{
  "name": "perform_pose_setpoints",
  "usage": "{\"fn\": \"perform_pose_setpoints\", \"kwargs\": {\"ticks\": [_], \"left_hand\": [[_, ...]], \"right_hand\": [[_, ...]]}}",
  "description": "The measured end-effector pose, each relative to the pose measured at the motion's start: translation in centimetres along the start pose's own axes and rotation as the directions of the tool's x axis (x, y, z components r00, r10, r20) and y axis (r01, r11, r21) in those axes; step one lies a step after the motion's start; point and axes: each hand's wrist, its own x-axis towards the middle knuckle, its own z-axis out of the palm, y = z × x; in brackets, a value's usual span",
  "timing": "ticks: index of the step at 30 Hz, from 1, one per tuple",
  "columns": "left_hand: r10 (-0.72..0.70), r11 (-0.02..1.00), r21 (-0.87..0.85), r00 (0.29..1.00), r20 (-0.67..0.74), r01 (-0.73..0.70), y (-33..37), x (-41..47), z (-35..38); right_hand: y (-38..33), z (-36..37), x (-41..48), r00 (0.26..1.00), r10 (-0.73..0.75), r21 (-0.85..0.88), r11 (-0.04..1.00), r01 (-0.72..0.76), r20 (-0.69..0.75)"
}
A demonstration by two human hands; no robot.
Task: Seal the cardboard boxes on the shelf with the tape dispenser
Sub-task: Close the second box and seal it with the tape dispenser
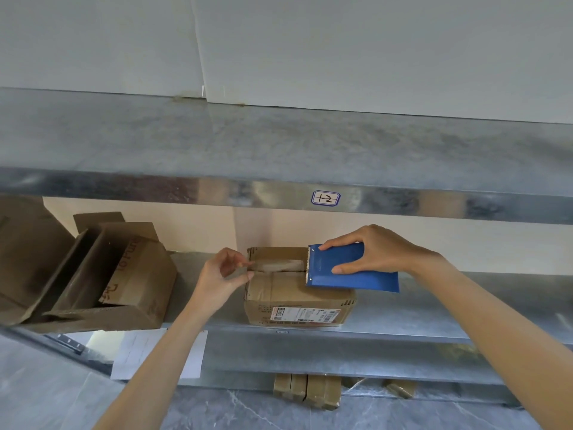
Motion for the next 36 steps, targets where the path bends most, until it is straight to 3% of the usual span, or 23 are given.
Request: {"fn": "perform_pose_setpoints", "kwargs": {"ticks": [7,15,23,36], "left_hand": [[-0.257,0.926,-0.302,0.965,-0.059,0.229,-0.1,0.1,0.3],[-0.379,0.900,-0.267,0.921,-0.086,0.345,-1.2,0.7,1.0],[-0.204,0.979,-0.016,0.959,-0.198,0.204,-2.0,0.3,2.5],[-0.071,0.965,0.223,0.958,-0.277,0.136,-2.8,-0.6,3.1]], "right_hand": [[0.1,-0.1,0.5,1.000,-0.013,0.005,1.000,0.013,0.026],[0.2,0.0,0.8,0.999,-0.024,0.003,1.000,0.024,0.037],[0.4,0.3,0.5,1.000,-0.029,0.005,1.000,0.029,0.004],[0.5,0.3,0.3,0.999,-0.030,0.007,1.000,0.030,-0.010]]}}
